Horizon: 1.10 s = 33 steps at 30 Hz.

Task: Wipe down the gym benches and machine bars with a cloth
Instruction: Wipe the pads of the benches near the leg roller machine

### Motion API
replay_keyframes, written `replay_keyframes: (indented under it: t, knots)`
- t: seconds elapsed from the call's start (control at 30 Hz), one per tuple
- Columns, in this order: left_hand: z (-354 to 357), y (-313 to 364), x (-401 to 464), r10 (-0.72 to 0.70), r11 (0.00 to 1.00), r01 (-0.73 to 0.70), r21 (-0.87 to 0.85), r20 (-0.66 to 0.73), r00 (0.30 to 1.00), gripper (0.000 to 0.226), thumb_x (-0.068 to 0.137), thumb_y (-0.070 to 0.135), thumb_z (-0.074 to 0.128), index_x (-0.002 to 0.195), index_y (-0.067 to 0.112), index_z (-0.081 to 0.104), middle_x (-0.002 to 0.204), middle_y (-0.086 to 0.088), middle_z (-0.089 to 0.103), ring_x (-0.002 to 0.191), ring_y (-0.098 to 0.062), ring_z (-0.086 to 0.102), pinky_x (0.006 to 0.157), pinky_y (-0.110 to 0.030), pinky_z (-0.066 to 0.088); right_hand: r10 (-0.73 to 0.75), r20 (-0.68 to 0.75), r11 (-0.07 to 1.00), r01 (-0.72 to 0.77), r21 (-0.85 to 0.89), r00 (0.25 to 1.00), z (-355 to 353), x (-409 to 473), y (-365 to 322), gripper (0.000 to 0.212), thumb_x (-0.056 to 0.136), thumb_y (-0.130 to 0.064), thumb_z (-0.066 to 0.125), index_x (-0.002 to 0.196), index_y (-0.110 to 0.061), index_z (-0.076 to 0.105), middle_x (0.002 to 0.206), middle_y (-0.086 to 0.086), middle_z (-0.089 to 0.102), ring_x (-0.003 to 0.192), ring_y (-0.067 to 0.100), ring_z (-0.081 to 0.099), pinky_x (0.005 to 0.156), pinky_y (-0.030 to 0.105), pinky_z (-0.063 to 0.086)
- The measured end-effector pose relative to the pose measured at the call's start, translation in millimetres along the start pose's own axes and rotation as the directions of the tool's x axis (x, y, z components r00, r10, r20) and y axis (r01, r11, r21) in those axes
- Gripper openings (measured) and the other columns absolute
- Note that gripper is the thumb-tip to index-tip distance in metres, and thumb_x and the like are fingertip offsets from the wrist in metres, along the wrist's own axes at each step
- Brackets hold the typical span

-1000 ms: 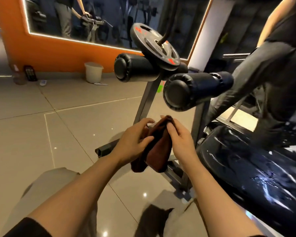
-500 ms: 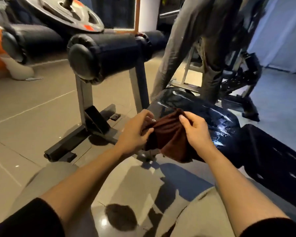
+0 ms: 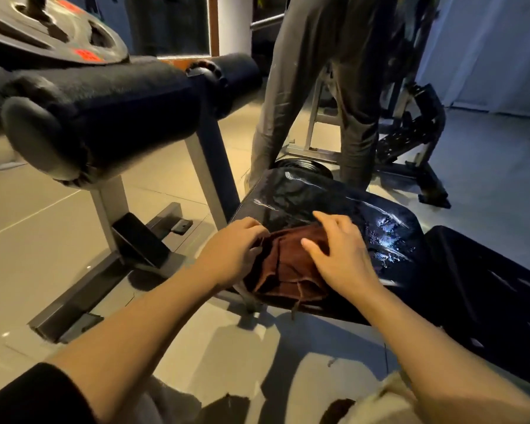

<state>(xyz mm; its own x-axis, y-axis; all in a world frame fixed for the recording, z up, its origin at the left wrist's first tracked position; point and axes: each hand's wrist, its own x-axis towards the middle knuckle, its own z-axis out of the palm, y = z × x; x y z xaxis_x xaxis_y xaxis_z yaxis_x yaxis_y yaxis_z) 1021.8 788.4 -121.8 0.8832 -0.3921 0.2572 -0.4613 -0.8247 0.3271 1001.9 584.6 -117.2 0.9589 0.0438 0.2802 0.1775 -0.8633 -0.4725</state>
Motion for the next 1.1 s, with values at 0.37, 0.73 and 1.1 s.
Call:
replay_keyframes:
  t: [0.37,0.73,1.1]
  knots:
    - [-1,-40,-23,0.014,0.997,-0.026,0.067,0.169,0.985,0.048,0.097,0.035,0.049,0.144,0.034,0.038,0.147,0.009,0.039,0.133,-0.01,0.034,0.106,-0.023,0.032,-0.054,0.428,0.935,0.196,-0.296,0.902,34,-7,-17,0.051,0.099,-0.056,0.03,0.145,-0.06,0.008,0.164,-0.006,-0.005,0.149,0.025,-0.011,0.119,0.056,0.002]
    - [-1,-68,-42,-0.114,0.993,0.108,0.041,0.196,0.974,0.075,0.094,0.028,0.056,0.152,0.034,0.008,0.161,0.008,0.012,0.143,-0.017,0.027,0.113,-0.038,0.034,-0.15,0.405,0.953,0.241,-0.182,0.902,63,23,-56,0.06,0.102,-0.045,0.031,0.145,-0.058,-0.008,0.163,-0.012,0.001,0.149,0.027,-0.006,0.117,0.061,-0.001]
    - [2,-58,-46,-0.071,0.996,0.056,0.068,0.254,0.965,0.081,0.094,0.028,0.058,0.154,0.029,0.005,0.162,0.009,0.0,0.146,-0.013,0.016,0.113,-0.025,0.024,-0.212,0.314,0.968,0.243,-0.06,0.925,39,17,-10,0.046,0.1,-0.018,0.048,0.142,-0.037,0.044,0.155,-0.013,0.032,0.147,0.009,0.016,0.117,0.023,0.007]
